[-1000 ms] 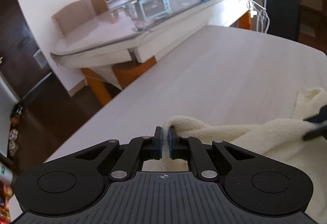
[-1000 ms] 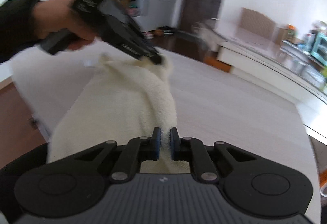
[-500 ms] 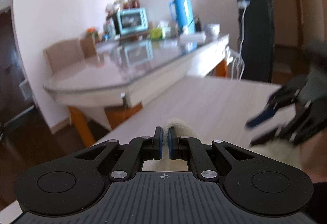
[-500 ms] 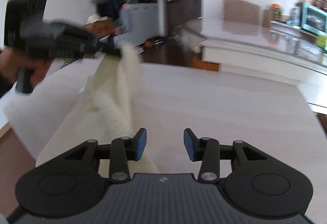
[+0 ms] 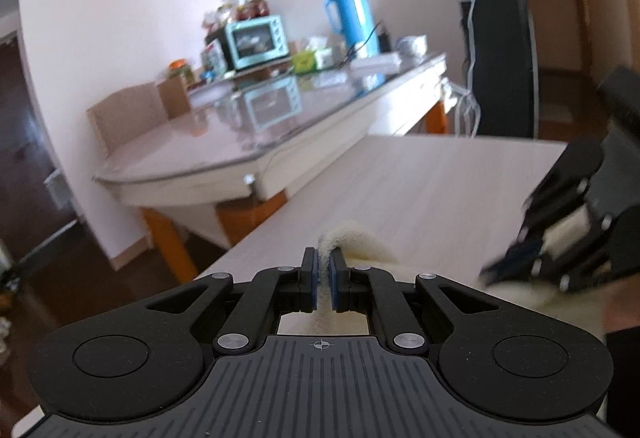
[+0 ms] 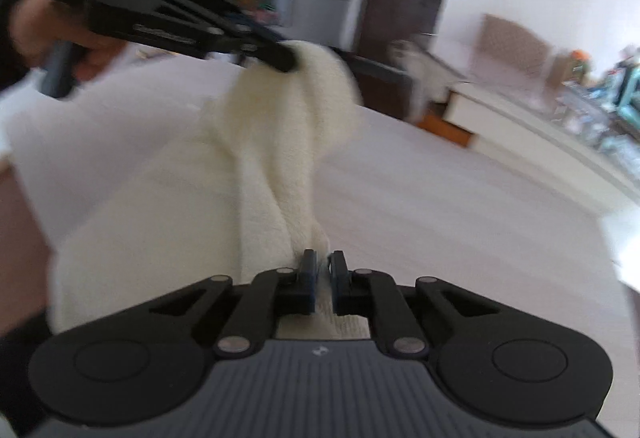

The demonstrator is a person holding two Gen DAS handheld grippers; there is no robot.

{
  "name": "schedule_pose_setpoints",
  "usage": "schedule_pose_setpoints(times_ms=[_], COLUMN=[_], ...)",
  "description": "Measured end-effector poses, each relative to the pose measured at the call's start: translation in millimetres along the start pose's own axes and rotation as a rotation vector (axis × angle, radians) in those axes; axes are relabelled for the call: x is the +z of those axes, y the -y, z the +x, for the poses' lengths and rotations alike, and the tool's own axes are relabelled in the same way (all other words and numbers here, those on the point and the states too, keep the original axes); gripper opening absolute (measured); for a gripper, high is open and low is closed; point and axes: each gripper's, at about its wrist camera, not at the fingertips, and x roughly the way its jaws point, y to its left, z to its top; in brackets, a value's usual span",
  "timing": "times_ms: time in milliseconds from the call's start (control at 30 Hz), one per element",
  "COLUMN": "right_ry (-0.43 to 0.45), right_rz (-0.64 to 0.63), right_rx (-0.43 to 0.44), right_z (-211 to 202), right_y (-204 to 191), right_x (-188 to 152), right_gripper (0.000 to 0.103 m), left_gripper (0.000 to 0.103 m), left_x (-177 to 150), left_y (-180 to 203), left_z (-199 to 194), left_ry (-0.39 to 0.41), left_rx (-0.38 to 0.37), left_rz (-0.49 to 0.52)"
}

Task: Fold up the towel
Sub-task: 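Lift the towel with both grippers and shake it open, then lay the towel flat on the table and open both grippers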

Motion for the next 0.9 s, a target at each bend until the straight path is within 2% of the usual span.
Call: schedule_pose_setpoints(times_ms=[100,200,433,467,567,733,900], right_ry=[-0.042,-0.067,-0.007,-0.003,0.011,0.004,-0.022], right_rz=[-0.006,0.018,0.155,0.162,0.169,0.143,0.123], right_rx=[-0.131,-0.186,-0.079,-0.066,-0.036,0.023,0.025], right_z=[0.6,-1.9,-10.6,-10.2,-6.4,20.3,54.2], right_y=[7.9,17.0,35.2,36.9,42.5,50.2,56.1], right_x=[-5.0,-8.0,-1.3,0.8,10.6,34.4,49.2], right_gripper=[0.010,0.017,0.018,0.019,0.025,0.024,0.022], left_gripper=[0.024,0.032,0.039,0.044,0.046,0.046,0.048], left_x=[-6.4,-10.2,-15.4,-16.6,-20.3,-38.0,-49.1], left_y=[0.7,3.0,-3.2,-4.5,-5.9,-12.8,-22.3], left_z=[10.6,19.6,17.4,15.1,11.5,12.1,12.9], left_ry=[-0.045,-0.076,-0.153,-0.162,-0.201,-0.291,-0.290], left_rx=[-0.010,-0.003,0.036,0.044,0.074,0.144,0.140], left_rz=[-0.008,-0.012,-0.065,-0.081,-0.118,-0.262,-0.324])
